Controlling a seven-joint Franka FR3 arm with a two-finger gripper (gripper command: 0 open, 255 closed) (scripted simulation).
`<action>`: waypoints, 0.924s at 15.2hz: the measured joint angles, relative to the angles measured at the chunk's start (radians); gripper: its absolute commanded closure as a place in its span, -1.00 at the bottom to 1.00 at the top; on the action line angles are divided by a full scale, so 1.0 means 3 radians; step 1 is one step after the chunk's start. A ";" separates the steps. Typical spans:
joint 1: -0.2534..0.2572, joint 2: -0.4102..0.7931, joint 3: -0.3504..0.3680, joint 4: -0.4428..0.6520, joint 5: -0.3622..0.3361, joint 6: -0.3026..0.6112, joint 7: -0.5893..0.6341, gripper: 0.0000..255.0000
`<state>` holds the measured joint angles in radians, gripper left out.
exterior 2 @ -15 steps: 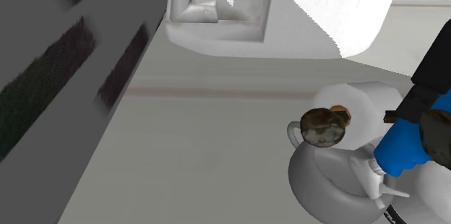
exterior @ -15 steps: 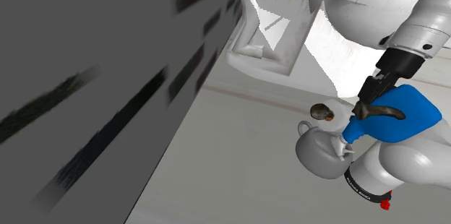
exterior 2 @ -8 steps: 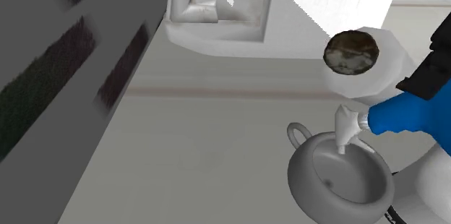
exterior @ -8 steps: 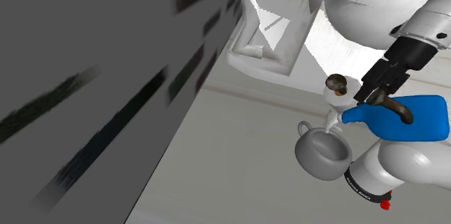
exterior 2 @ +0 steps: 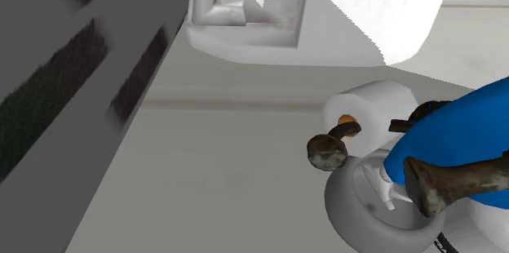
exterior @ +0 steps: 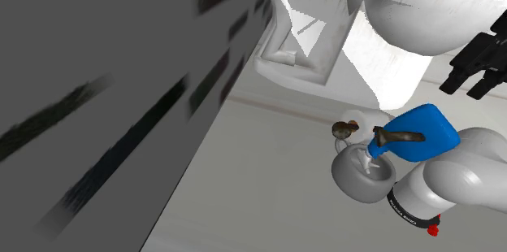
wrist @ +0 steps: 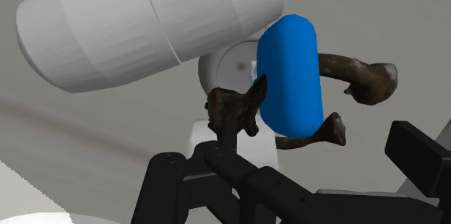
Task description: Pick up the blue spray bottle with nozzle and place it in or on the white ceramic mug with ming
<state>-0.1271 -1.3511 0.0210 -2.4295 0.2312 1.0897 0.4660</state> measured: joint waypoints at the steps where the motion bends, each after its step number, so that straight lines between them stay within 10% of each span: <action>1: -0.0008 -0.0033 0.0024 -0.0023 0.0007 -0.0005 0.0018 -1.00; 13: -0.0023 -0.0258 0.0104 -0.0352 0.0062 0.0105 0.0029 -1.00; 14: -0.0023 -0.0258 0.0104 -0.0352 0.0062 0.0105 0.0029 1.00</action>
<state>-0.1339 -1.4284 0.0524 -2.5351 0.2499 1.1213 0.4748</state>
